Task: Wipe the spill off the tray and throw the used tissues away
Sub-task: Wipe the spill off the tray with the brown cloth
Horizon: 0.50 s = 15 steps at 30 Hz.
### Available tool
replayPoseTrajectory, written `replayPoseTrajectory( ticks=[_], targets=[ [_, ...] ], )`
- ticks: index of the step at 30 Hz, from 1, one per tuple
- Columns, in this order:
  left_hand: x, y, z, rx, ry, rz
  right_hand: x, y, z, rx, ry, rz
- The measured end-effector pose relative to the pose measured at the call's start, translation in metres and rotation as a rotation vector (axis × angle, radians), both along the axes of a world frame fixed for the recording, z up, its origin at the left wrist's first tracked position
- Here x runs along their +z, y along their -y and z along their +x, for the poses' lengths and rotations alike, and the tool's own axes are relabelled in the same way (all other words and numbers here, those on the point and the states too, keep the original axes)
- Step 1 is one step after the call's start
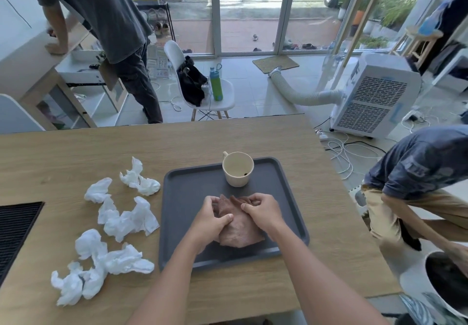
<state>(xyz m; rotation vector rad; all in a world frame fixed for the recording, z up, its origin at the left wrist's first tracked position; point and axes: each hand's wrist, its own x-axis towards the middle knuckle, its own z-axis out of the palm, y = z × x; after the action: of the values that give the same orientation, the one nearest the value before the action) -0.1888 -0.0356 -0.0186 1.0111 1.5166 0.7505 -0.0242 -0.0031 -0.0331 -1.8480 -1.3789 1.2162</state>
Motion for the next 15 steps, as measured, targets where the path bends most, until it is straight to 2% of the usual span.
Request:
replayPoseTrajectory(
  ticks=[5, 10, 15],
  targets=[
    [0.001, -0.002, 0.034, -0.070, -0.100, 0.057, 0.004, 0.007, 0.035, -0.079, -0.025, 0.053],
    [0.008, -0.006, 0.089, -0.162, -0.124, 0.089, 0.012, 0.011, 0.091, -0.172, -0.051, 0.095],
    [0.010, -0.008, 0.154, -0.275, -0.195, 0.131, 0.014, 0.023, 0.153, -0.249, 0.015, 0.101]
  ],
)
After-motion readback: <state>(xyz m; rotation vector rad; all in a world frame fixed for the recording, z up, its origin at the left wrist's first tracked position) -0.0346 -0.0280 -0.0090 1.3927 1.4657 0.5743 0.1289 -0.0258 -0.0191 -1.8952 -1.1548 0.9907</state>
